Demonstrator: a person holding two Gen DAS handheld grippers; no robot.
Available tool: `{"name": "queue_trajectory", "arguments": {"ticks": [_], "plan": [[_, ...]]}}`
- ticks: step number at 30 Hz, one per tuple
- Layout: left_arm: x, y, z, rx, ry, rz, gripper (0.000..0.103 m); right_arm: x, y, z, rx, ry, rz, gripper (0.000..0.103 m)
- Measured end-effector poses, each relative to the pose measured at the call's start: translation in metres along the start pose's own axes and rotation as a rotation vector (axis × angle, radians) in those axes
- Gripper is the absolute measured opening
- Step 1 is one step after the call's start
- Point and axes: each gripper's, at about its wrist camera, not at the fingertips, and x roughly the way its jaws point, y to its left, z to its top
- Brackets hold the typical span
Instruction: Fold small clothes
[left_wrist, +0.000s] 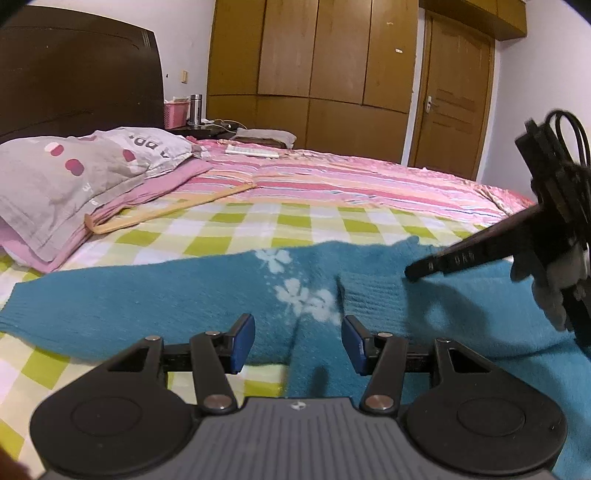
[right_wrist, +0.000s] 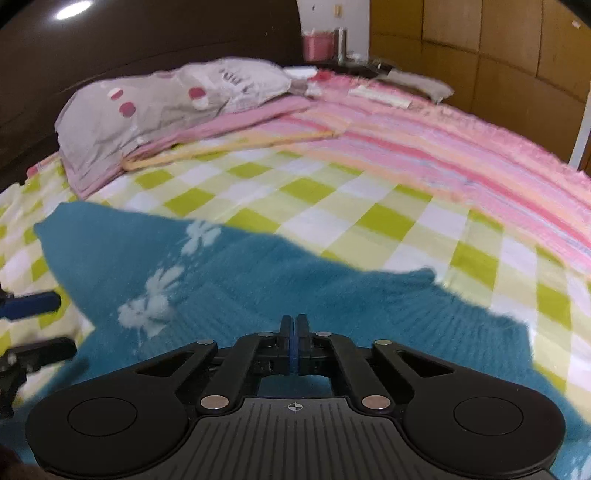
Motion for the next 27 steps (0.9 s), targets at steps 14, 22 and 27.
{"name": "queue_trajectory", "arguments": {"ticks": [14, 22, 27], "plan": [[-0.001, 0.012, 0.004, -0.022, -0.018, 0.013, 0.058, 0.013, 0.008, -0.004, -0.044, 0.066, 0.048, 0.028], [-0.005, 0.016, 0.006, -0.033, -0.032, 0.025, 0.058, 0.003, -0.008, 0.005, 0.074, 0.009, -0.003, 0.015], [-0.013, 0.029, 0.005, -0.064, -0.029, 0.079, 0.060, 0.011, 0.013, -0.002, 0.022, -0.007, -0.078, 0.030]]}}
